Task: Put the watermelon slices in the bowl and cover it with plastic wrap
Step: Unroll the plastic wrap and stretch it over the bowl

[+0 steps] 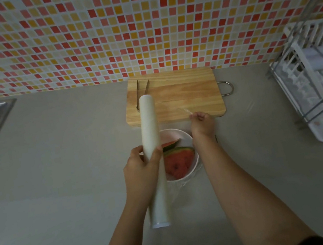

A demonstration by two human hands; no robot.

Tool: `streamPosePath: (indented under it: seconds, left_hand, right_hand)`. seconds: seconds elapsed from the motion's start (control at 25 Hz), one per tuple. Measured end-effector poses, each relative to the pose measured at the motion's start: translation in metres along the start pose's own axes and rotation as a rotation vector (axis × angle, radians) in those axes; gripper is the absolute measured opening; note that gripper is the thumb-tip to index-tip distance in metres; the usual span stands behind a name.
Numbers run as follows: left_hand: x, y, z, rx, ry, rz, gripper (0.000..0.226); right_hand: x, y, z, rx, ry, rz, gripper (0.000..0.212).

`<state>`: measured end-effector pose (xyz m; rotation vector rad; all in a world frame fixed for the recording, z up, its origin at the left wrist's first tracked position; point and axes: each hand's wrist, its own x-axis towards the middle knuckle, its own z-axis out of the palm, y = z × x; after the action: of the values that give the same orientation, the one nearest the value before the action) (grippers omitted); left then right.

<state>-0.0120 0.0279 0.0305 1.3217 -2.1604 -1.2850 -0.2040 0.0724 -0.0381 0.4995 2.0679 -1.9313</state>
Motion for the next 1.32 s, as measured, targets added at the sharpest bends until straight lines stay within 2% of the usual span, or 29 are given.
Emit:
streamPosePath:
  seconds: [0.16, 0.28, 0.44, 0.52, 0.64, 0.76, 0.88, 0.92, 1.0, 1.04, 1.12, 1.16, 1.24, 1.32]
  left_hand:
    - [0.009, -0.005, -0.012, -0.137, -0.050, -0.058, 0.034]
    - [0.014, -0.010, -0.017, -0.212, -0.122, -0.130, 0.038]
    - [0.013, -0.018, -0.019, -0.149, -0.178, -0.152, 0.051]
    - [0.013, -0.024, -0.020, -0.090, -0.134, -0.102, 0.053]
    - [0.017, -0.030, -0.021, -0.014, -0.033, 0.024, 0.041]
    - [0.024, -0.036, -0.024, -0.057, -0.052, 0.003, 0.029]
    - [0.028, -0.044, -0.024, -0.156, -0.119, -0.045, 0.019]
    - [0.029, -0.047, -0.024, -0.180, -0.140, -0.044, 0.023]
    - [0.032, -0.052, -0.023, -0.195, -0.180, -0.041, 0.045]
    - [0.033, -0.054, -0.023, -0.197, -0.187, -0.042, 0.053]
    - [0.035, -0.057, -0.021, -0.200, -0.173, -0.039, 0.058]
    - [0.035, -0.059, -0.021, -0.198, -0.167, -0.033, 0.058]
    - [0.036, -0.059, -0.020, -0.185, -0.175, -0.013, 0.056]
    - [0.038, -0.059, -0.020, -0.179, -0.188, -0.011, 0.057]
  right_hand:
    - [0.000, 0.001, 0.002, 0.002, 0.014, -0.058, 0.006]
    - [0.001, 0.003, 0.001, -0.024, 0.010, -0.073, 0.006]
    - [0.002, 0.003, 0.000, -0.073, 0.028, -0.100, 0.012]
    - [0.002, 0.003, 0.000, -0.126, 0.034, -0.133, 0.013]
    - [0.002, 0.004, 0.001, -0.137, 0.047, -0.165, 0.012]
    - [0.003, 0.002, 0.001, -0.076, 0.059, -0.106, 0.015]
    - [0.006, 0.002, 0.002, -0.014, -0.035, 0.083, 0.013]
    - [0.007, -0.001, -0.001, 0.036, -0.073, 0.181, 0.012]
    - [0.008, -0.010, -0.010, 0.154, -0.076, 0.285, 0.025]
    - [0.007, -0.015, -0.017, 0.173, -0.014, 0.245, 0.026]
    - [0.001, -0.023, -0.031, 0.186, 0.138, -0.005, 0.024]
    - [-0.007, -0.023, -0.037, 0.181, 0.070, -0.169, 0.027]
    - [-0.028, -0.014, -0.048, -0.028, -0.337, -0.419, 0.039]
    - [-0.041, 0.006, -0.057, -0.260, -0.638, -0.487, 0.052]
